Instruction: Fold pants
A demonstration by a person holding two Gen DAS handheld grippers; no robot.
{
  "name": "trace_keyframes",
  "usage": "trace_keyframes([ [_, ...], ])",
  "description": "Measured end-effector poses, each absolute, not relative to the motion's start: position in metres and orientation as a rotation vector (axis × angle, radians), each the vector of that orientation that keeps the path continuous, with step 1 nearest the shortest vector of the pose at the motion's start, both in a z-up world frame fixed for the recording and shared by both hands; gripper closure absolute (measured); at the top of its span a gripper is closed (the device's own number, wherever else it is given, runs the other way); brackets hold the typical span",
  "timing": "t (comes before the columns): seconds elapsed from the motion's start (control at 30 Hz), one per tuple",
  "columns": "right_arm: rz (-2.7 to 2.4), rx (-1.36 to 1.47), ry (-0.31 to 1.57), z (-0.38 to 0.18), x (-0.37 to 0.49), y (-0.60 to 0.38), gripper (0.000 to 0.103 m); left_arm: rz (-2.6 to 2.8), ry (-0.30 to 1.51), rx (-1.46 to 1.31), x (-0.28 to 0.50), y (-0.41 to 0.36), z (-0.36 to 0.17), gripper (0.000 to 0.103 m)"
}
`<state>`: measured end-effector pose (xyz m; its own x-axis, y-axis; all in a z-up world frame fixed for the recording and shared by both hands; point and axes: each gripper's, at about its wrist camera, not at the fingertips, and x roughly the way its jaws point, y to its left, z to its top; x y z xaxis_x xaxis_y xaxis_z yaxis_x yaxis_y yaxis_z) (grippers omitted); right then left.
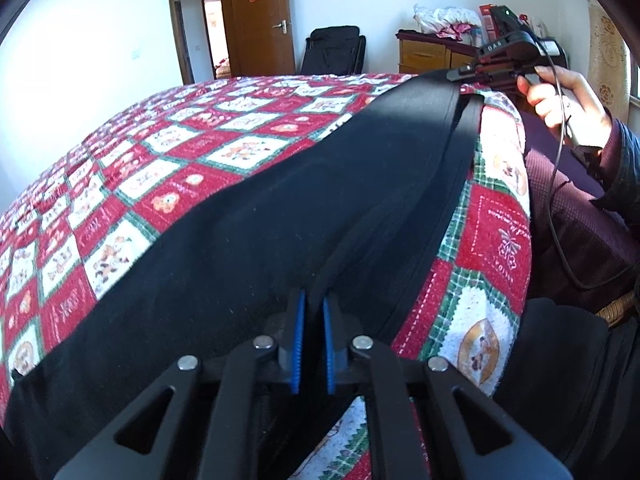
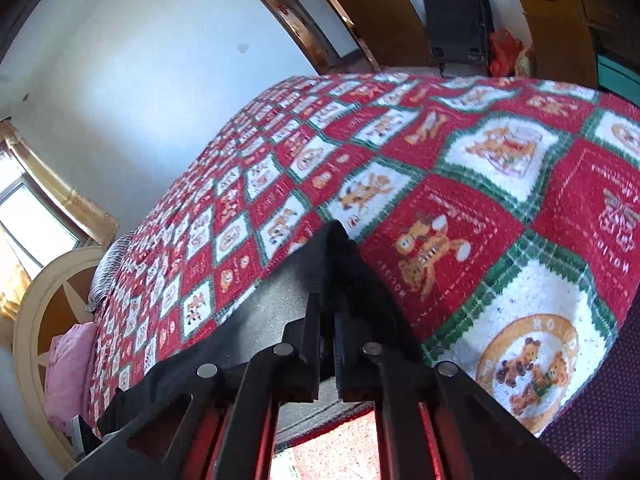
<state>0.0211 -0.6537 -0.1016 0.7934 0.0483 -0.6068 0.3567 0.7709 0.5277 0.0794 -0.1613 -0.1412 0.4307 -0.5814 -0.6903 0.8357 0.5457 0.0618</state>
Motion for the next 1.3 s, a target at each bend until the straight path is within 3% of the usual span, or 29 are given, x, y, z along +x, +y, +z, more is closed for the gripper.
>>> trace_keyframes([
  [0.23, -0.163, 0.66, 0.592, -0.081, 0.004, -0.655, 0.098, -0.935, 0.628, 0.377, 0.075, -0.149, -0.124, 0.094],
  [0.53, -0.193, 0.679, 0.681, -0.117, -0.012, -0.664, 0.098, -0.992, 0.683, 0.39, 0.062, -0.154, -0.148, 0.094],
  [0.9, -0.203, 0.638, 0.706, -0.114, -0.011, -0.662, 0.097, -1.013, 0.697, 0.397, 0.057, -0.156, -0.154, 0.093],
  [1.0, -0.235, 0.63, 0.695, -0.108, -0.013, -0.661, 0.088, -0.99, 0.695, 0.379, 0.059, -0.154, -0.152, 0.077],
  [1.07, -0.288, 0.575, 0.66, -0.097, -0.017, -0.656, 0.083, -0.97, 0.673, 0.36, 0.058, -0.149, -0.147, 0.051],
  [1.13, -0.316, 0.533, 0.629, -0.086, -0.02, -0.65, 0.072, -0.968, 0.635, 0.33, 0.055, -0.141, -0.139, 0.039],
  [1.17, -0.306, 0.518, 0.606, -0.079, -0.022, -0.644, 0.066, -0.969, 0.619, 0.32, 0.053, -0.136, -0.135, 0.037],
  [1.3, -0.139, 0.449, 0.62, -0.071, -0.007, -0.605, 0.065, -0.932, 0.598, 0.302, 0.055, -0.128, -0.131, 0.028],
])
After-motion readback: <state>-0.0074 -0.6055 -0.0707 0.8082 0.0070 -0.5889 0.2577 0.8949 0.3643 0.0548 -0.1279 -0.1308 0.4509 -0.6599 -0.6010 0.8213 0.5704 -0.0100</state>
